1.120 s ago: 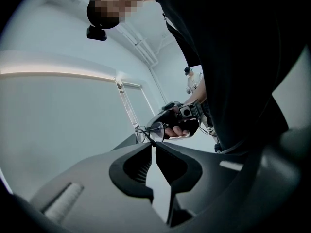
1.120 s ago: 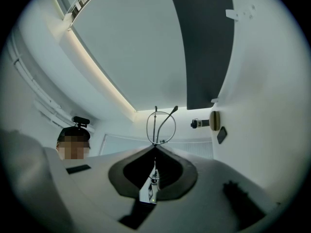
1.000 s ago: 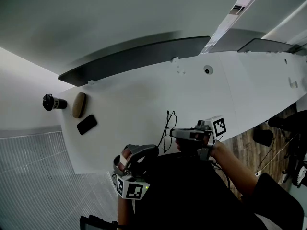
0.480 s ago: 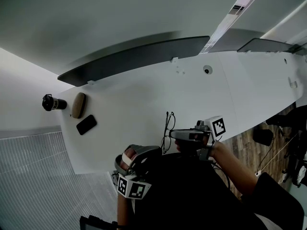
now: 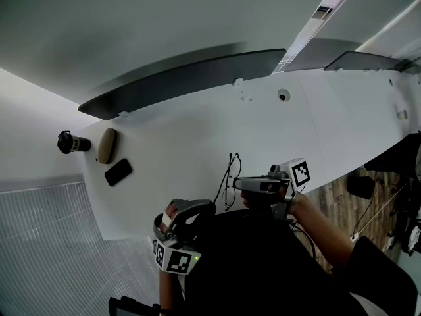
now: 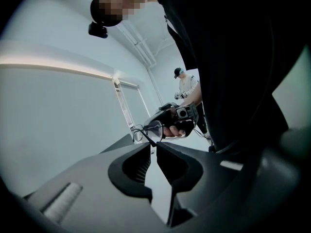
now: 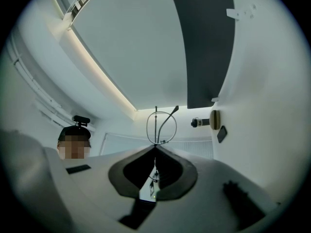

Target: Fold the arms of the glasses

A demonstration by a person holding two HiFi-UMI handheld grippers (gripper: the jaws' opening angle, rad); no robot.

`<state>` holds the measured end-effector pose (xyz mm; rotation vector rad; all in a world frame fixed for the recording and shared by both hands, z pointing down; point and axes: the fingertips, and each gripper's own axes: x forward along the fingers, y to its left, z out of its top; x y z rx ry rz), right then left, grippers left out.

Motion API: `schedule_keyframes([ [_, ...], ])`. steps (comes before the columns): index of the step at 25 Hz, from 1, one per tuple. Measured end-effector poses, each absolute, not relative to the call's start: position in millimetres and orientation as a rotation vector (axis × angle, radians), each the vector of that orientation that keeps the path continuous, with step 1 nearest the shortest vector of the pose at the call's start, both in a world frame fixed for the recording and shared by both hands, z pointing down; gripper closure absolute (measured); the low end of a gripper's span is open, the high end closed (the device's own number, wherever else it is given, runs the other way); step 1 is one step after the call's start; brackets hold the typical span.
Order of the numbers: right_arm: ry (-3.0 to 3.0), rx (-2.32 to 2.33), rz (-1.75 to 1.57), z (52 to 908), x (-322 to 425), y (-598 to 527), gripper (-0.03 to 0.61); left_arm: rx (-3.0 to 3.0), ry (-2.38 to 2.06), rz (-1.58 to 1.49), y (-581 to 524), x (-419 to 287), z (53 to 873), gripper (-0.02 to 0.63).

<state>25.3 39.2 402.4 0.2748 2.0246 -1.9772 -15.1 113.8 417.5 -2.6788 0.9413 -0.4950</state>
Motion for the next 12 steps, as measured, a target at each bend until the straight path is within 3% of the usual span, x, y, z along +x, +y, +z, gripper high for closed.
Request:
schedule_keyframes([
  [5,2.049,0.255,-1.991,414,31,41,0.568,-2.665,1.048,-0.413,112,-49,404,0.579],
  [12,2.038,0.278,-1.951,403,27,38,0.568,-2.705,1.015,-0.37,112,-37,403,0.58],
])
